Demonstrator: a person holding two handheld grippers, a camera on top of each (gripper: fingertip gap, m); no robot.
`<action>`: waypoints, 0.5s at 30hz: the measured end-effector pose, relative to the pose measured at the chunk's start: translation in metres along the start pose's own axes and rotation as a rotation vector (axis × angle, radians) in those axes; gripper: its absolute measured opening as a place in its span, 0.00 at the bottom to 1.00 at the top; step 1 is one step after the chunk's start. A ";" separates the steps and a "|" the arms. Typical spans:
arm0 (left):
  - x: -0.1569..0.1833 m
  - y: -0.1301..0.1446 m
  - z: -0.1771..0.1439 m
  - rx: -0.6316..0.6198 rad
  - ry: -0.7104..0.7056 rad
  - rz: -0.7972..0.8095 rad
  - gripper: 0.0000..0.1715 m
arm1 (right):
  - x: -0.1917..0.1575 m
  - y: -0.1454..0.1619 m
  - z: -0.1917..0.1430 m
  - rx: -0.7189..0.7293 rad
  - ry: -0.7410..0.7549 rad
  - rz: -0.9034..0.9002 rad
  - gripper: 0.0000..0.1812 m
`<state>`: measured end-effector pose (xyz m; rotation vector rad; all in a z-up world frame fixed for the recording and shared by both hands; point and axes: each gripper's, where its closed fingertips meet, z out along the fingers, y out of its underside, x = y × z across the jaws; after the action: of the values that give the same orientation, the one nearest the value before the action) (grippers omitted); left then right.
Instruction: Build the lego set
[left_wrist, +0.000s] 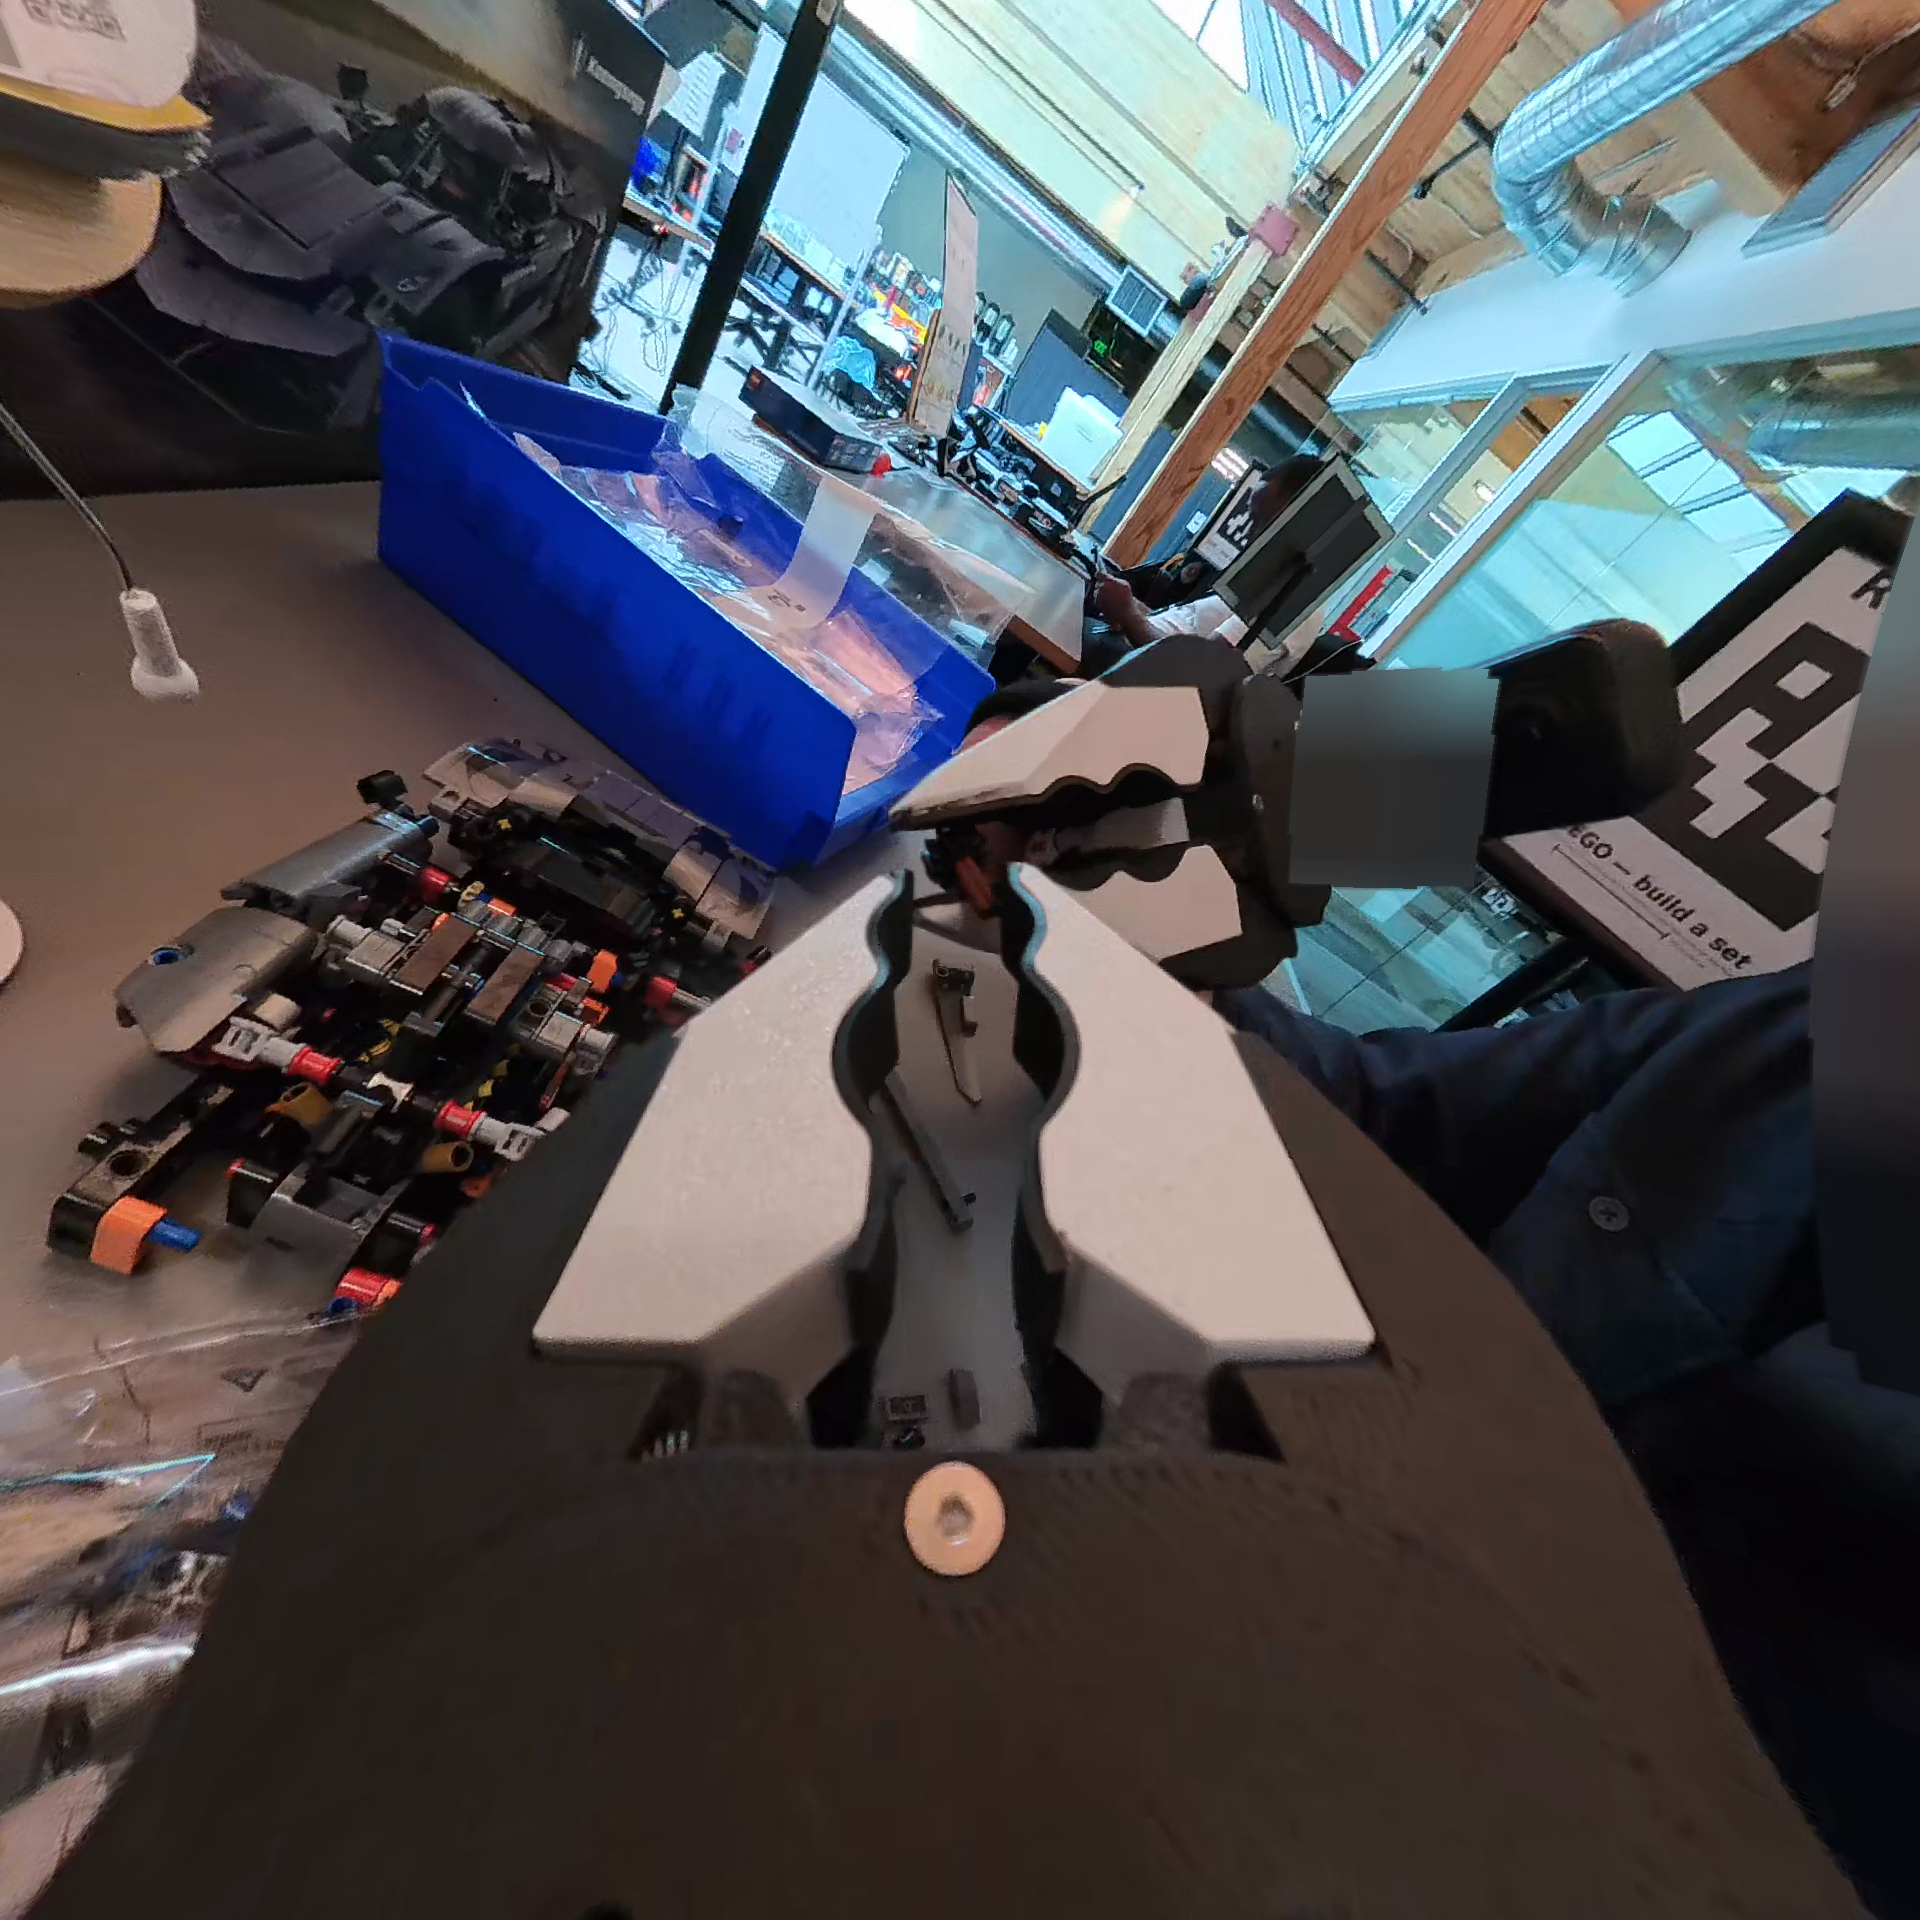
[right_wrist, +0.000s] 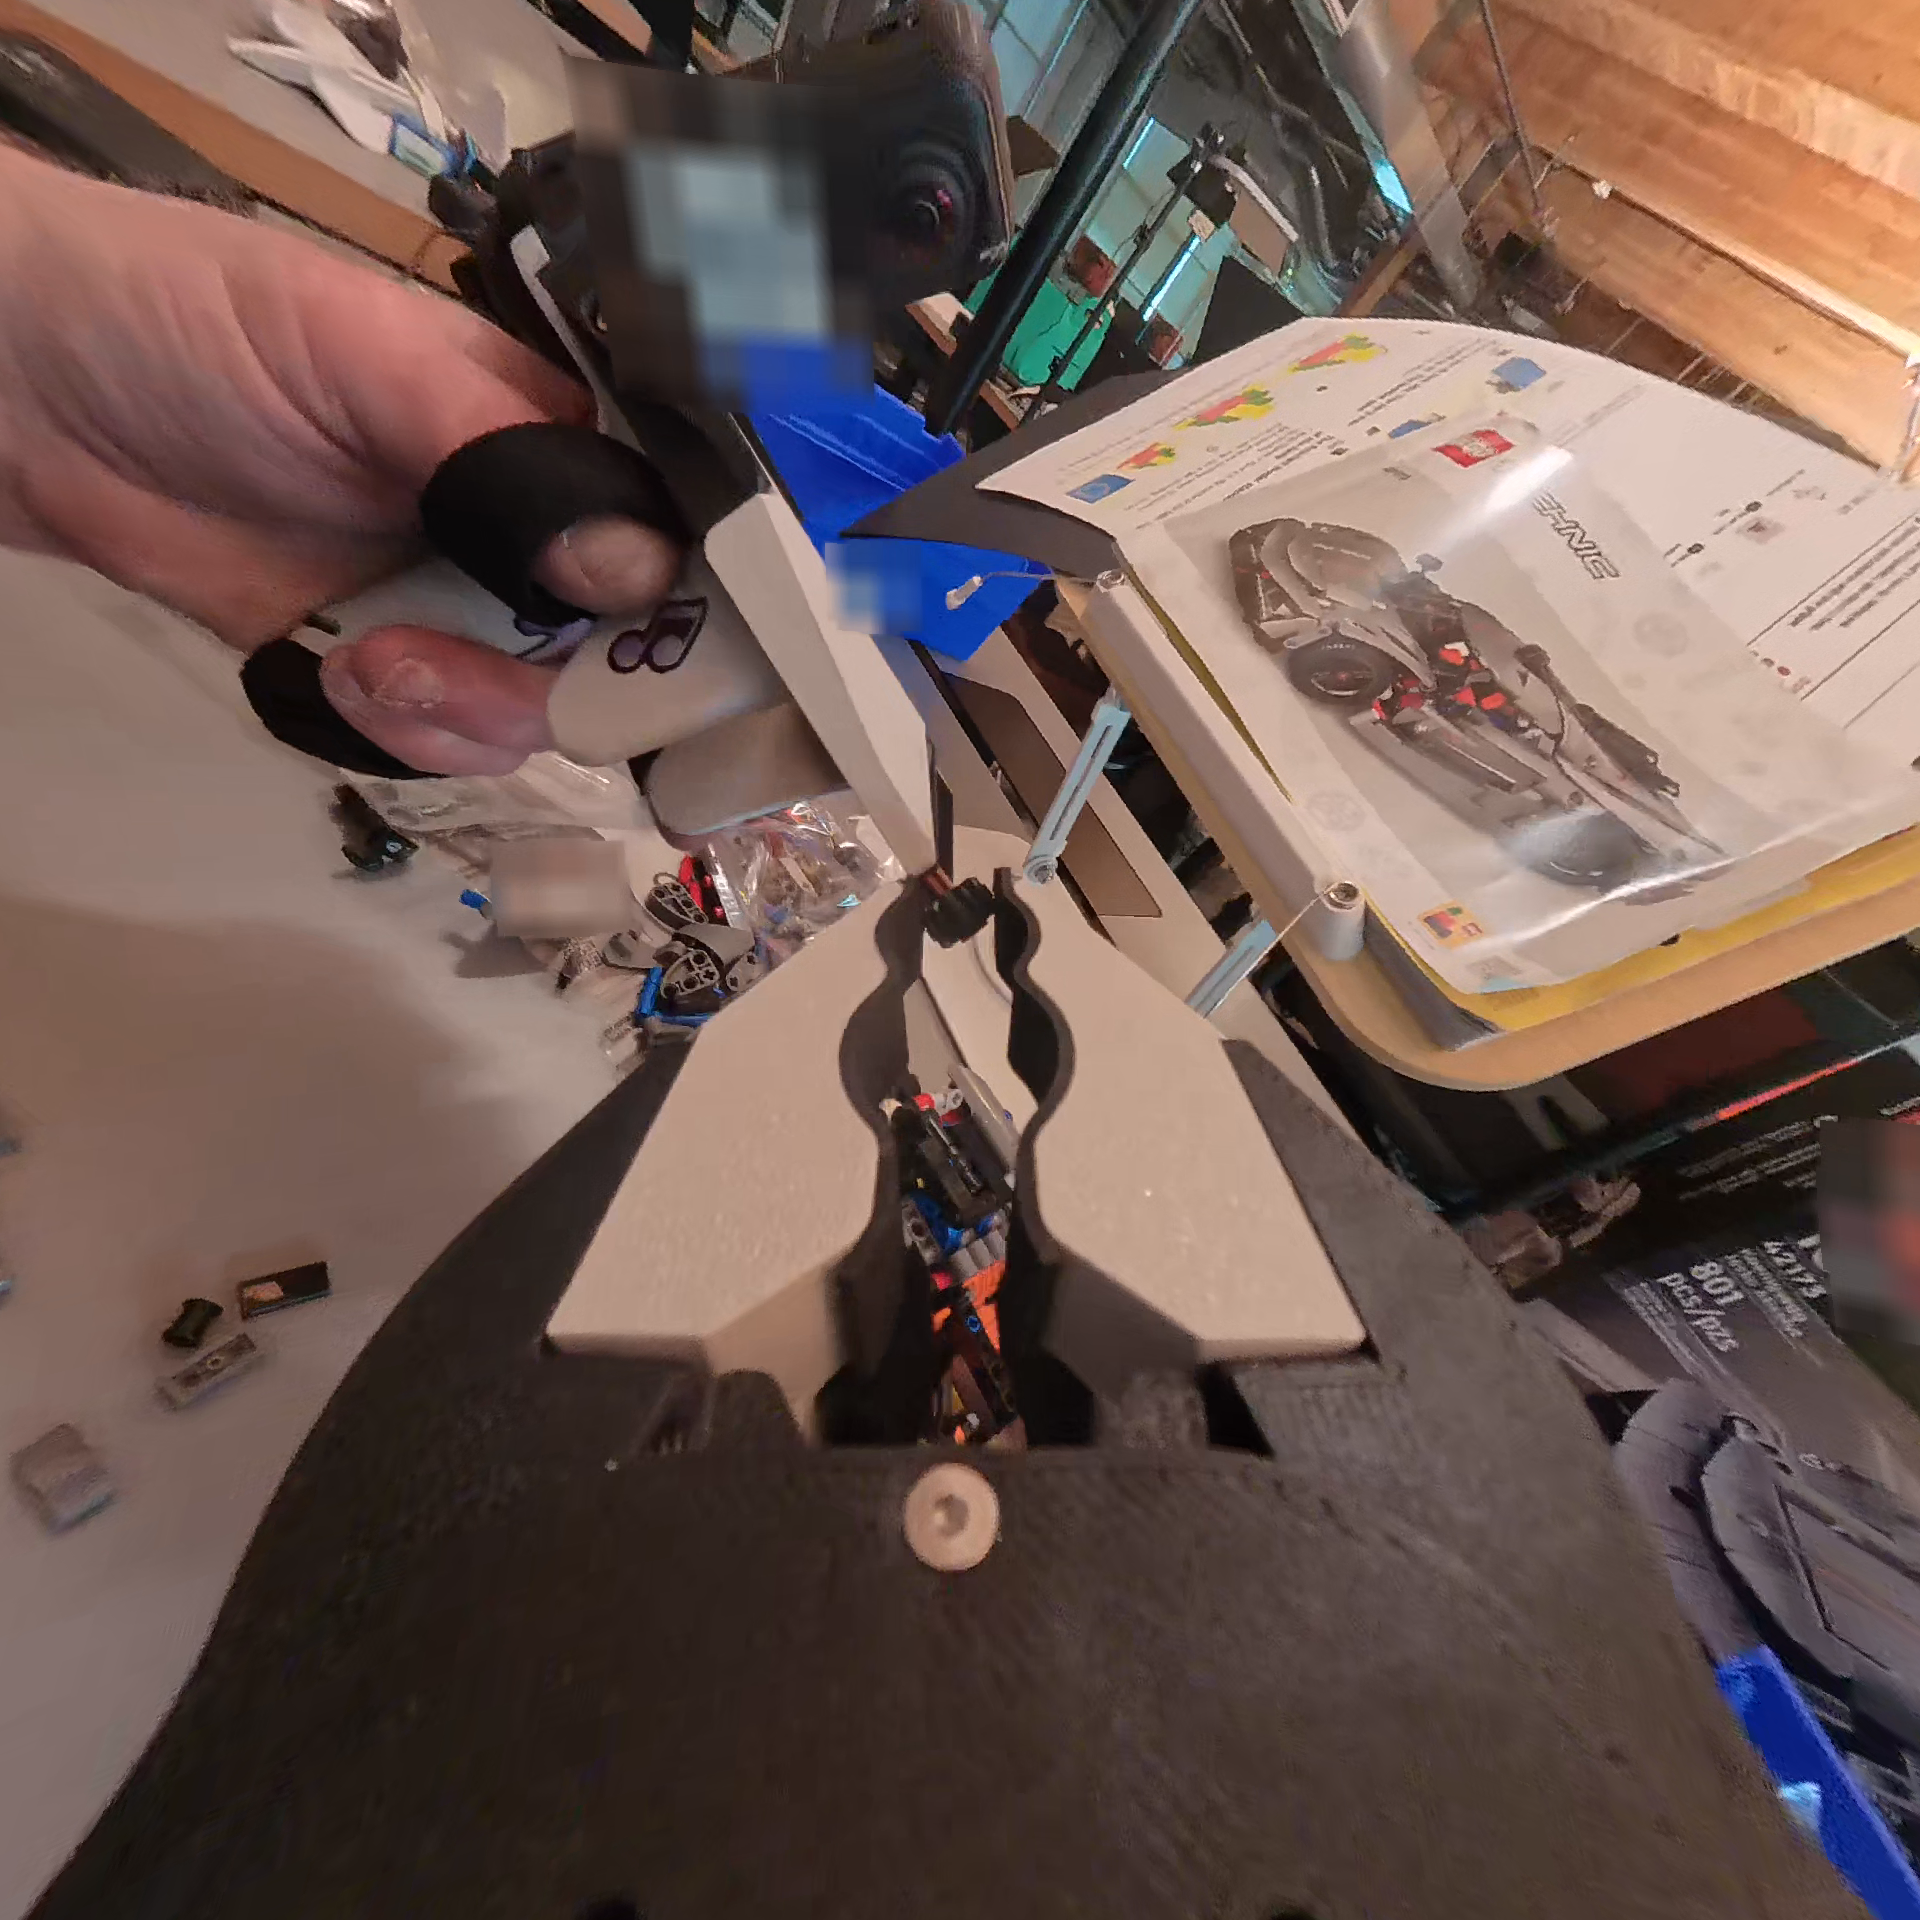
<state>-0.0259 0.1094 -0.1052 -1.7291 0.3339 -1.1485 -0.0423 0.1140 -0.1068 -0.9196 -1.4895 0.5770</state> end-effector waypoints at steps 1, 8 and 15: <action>0.000 0.000 0.000 -0.002 -0.005 0.009 0.08 | 0.000 0.000 0.000 -0.004 0.004 -0.013 0.06; 0.002 0.003 -0.004 -0.073 -0.080 0.147 0.01 | -0.006 -0.005 -0.002 0.029 -0.050 -0.017 0.07; 0.005 0.016 -0.011 -0.225 -0.066 0.201 0.00 | -0.023 -0.005 -0.003 0.034 -0.155 -0.036 0.06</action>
<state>-0.0278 0.0926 -0.1149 -1.8752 0.6010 -0.9346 -0.0412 0.0920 -0.1152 -0.8349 -1.6270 0.6574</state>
